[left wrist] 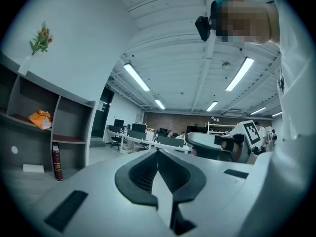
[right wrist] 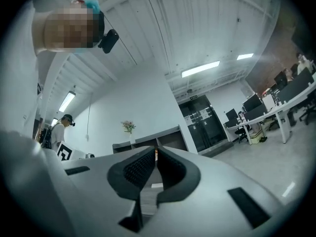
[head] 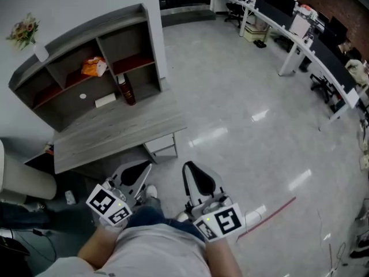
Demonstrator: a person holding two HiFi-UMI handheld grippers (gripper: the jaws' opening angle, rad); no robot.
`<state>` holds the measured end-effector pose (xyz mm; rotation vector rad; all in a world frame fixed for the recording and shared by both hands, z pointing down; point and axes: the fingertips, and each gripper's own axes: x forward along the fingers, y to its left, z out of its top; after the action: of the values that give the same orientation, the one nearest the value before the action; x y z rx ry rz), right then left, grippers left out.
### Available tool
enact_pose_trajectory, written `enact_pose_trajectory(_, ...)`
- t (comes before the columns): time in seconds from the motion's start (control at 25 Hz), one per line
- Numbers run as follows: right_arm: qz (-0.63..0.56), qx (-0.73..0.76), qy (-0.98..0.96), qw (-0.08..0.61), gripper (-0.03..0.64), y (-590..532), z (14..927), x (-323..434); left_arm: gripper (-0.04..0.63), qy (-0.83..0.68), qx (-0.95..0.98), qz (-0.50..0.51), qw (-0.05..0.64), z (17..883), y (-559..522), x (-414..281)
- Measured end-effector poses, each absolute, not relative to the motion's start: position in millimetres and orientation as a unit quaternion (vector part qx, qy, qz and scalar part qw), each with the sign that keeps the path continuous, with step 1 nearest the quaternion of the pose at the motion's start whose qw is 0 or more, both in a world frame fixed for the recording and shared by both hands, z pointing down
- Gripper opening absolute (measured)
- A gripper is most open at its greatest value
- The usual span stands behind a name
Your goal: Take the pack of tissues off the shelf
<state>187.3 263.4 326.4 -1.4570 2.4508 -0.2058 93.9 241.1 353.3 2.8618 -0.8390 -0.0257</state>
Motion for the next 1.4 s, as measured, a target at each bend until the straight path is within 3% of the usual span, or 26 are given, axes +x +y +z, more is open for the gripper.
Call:
enact_pose_trajectory(0.6, -0.107, -0.522, 0.84, 0.106, 0.025, 112, 358, 159, 0.017, -0.249, 0.963, -0.005, 0.102, 382, 89, 74)
enact_pose_trajectory(0.88, -0.12, -0.512, 0.845, 0.095, 0.025, 4, 367, 112, 0.017, -0.279, 0.954, -0.004, 0.107, 389, -24, 18)
enact_pose_trajectory(1.4, -0.133, -0.497, 0.853, 0.087, 0.025, -122, 376, 34, 0.02, -0.457, 0.887, 0.043, 0.048, 402, -178, -117)
